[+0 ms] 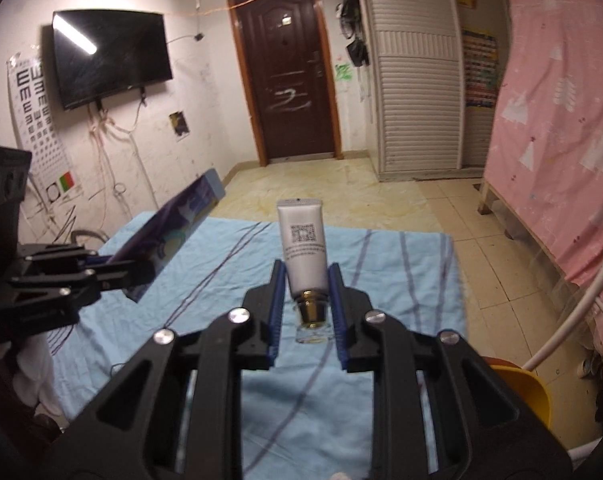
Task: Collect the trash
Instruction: 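Carry the box and tube over the bucket and open both tools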
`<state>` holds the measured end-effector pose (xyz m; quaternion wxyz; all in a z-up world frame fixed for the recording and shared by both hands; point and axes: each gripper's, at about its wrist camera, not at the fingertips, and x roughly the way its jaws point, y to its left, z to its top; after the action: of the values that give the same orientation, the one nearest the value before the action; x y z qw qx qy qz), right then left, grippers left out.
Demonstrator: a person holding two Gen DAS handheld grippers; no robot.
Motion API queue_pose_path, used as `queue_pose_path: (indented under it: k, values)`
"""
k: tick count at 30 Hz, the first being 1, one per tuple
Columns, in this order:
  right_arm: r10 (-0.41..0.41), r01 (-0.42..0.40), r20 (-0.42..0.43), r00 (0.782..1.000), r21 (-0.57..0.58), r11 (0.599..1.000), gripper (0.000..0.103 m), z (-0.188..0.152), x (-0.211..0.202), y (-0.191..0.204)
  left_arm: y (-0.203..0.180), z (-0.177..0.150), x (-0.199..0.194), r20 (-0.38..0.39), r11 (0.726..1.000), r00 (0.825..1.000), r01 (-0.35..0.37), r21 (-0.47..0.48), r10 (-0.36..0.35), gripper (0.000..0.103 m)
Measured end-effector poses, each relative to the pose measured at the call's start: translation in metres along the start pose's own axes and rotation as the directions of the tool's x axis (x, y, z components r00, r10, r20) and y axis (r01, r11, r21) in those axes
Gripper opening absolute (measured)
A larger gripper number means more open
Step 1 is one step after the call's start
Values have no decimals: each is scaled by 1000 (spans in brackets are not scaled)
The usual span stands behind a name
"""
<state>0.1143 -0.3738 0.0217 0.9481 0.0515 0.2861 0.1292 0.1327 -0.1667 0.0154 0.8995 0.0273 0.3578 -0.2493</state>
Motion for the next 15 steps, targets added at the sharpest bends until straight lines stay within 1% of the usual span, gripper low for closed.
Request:
queue_pose_path:
  k: [4,8,15]
  values:
    - [-45,43,35,998,51,998,20,-4,-21,-27,-26,6,11,-7,999,1000,30,41,-30,5]
    - [-100,91,76,992,113,989,20,-13,-46,-55,-55,11,21,-16,995,998,62,80,-61,5]
    - [-179,153,111,978,211,966,20,-31,-79,-97,-117,19,44,-53,979,991,130,156,-123,5]
